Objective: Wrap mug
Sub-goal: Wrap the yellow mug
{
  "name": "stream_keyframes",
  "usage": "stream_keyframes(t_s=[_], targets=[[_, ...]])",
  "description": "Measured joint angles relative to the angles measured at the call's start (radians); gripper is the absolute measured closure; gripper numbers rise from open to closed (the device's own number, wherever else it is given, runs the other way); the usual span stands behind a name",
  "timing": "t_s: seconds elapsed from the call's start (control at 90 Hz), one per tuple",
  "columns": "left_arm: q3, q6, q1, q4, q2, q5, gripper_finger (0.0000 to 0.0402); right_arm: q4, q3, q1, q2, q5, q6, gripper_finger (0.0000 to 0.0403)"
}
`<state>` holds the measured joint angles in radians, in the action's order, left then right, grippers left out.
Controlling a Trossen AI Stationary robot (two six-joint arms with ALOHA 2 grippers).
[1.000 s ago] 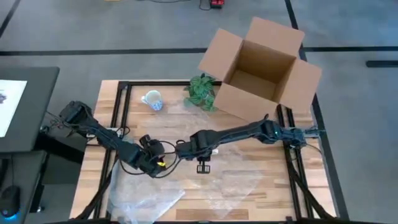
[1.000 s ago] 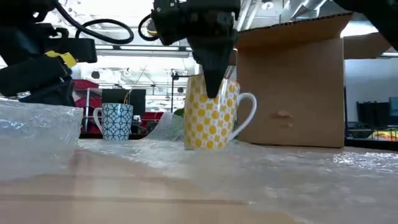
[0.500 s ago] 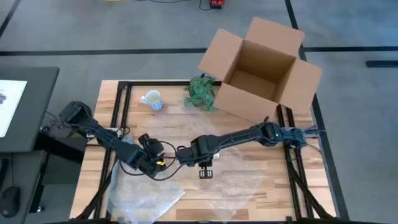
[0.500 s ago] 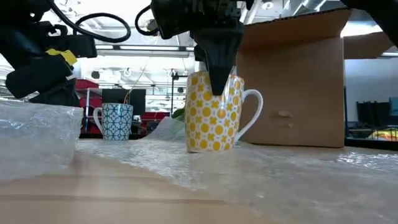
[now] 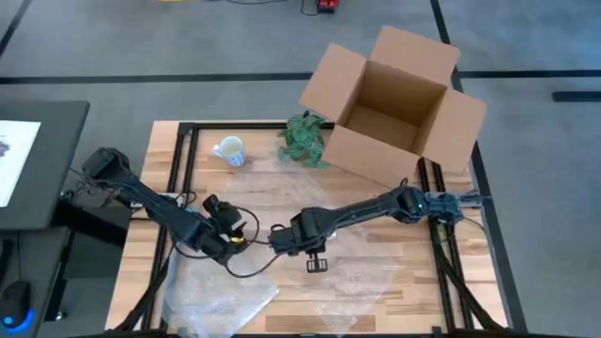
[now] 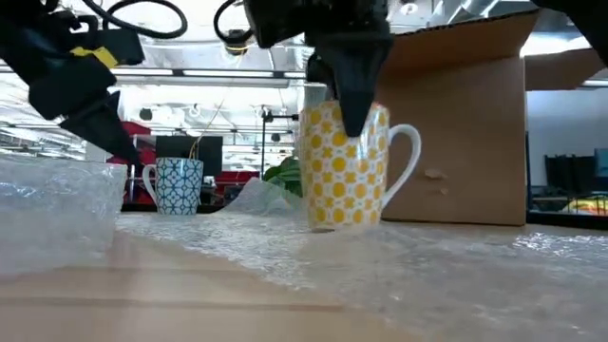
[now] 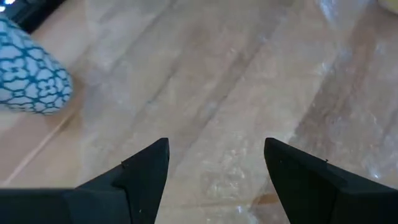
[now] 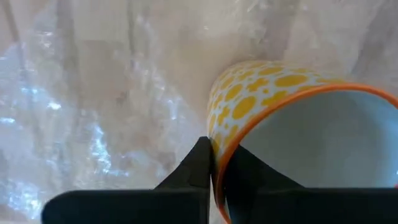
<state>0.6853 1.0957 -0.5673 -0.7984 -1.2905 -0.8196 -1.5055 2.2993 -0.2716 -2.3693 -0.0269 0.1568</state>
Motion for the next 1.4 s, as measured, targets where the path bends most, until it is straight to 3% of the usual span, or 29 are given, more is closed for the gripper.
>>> stream_keyframes(t_s=[0.3, 0.633, 0.878, 1.056, 1.4], targets=[[-0.002, -0.04, 0.093, -0.009, 0.021, 0.014, 0.0157, 0.056, -0.007, -0.03, -0.007, 0.003, 0.0, 0.0348], [-0.002, -0.203, 0.293, -0.057, 0.021, 0.088, 0.0157, -0.009, 0.051, -0.025, -0.005, 0.005, -0.007, 0.0232], [-0.007, -0.328, 0.411, -0.051, 0.021, 0.153, 0.0157, 0.002, 0.044, -0.054, 0.134, 0.002, -0.034, 0.0178], [-0.133, -0.353, 0.506, 0.088, 0.03, 0.233, 0.0157, 0.051, 0.043, -0.083, 0.187, -0.042, -0.022, 0.0176], [-0.389, -0.336, 0.65, 0.565, 0.048, 0.268, 0.0163, 0.06, 0.042, -0.17, 0.19, -0.089, 0.051, 0.0179]])
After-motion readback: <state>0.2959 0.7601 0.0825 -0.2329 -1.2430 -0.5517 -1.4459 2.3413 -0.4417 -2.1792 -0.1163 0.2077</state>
